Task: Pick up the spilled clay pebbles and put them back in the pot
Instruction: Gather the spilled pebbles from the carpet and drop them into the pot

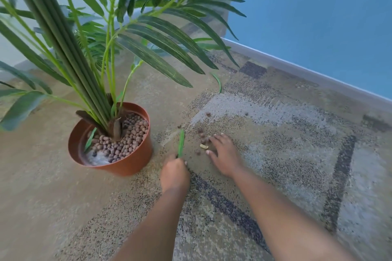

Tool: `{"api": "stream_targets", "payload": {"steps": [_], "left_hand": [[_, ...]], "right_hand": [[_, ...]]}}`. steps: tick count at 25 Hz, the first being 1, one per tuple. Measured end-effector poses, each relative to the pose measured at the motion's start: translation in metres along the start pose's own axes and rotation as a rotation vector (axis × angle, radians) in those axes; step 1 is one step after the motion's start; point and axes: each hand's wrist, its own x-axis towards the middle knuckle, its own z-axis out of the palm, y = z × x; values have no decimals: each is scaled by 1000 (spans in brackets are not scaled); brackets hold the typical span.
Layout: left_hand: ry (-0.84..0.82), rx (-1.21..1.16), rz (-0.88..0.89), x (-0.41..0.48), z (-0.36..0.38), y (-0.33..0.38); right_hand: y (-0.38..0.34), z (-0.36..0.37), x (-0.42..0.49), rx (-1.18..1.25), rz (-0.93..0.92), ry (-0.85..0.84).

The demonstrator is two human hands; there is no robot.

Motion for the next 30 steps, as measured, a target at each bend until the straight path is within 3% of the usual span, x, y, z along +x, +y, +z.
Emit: {"api": "stream_targets", "payload": {"steps": [3,7,18,21,24,26,28,30], "left_hand": [[17,14,12,-6,0,-2],[28,16,19,-11,3,-8],[52,-87,17,-16,-10,-11],[217,-161,152,-20,-39,2],[541,-249,223,-13,-89,17],[660,-270,197,-6,-124,16],[676,-274,114,-2,-151,5],[559,-234,17,0,-168,-12]], "right_hand": [[-10,-1,5,12,-9,28],[-21,-2,13,-92,-63,-86],[-35,-7,18,-202,-283,-9],[-60,-27,11,135,-24,13],[-115,-74,18,377,-65,183],[-161,-105,22,443,-164,157],[-200,-112,31,410,-233,99],[-227,-95,41,266,-263,14]]}}
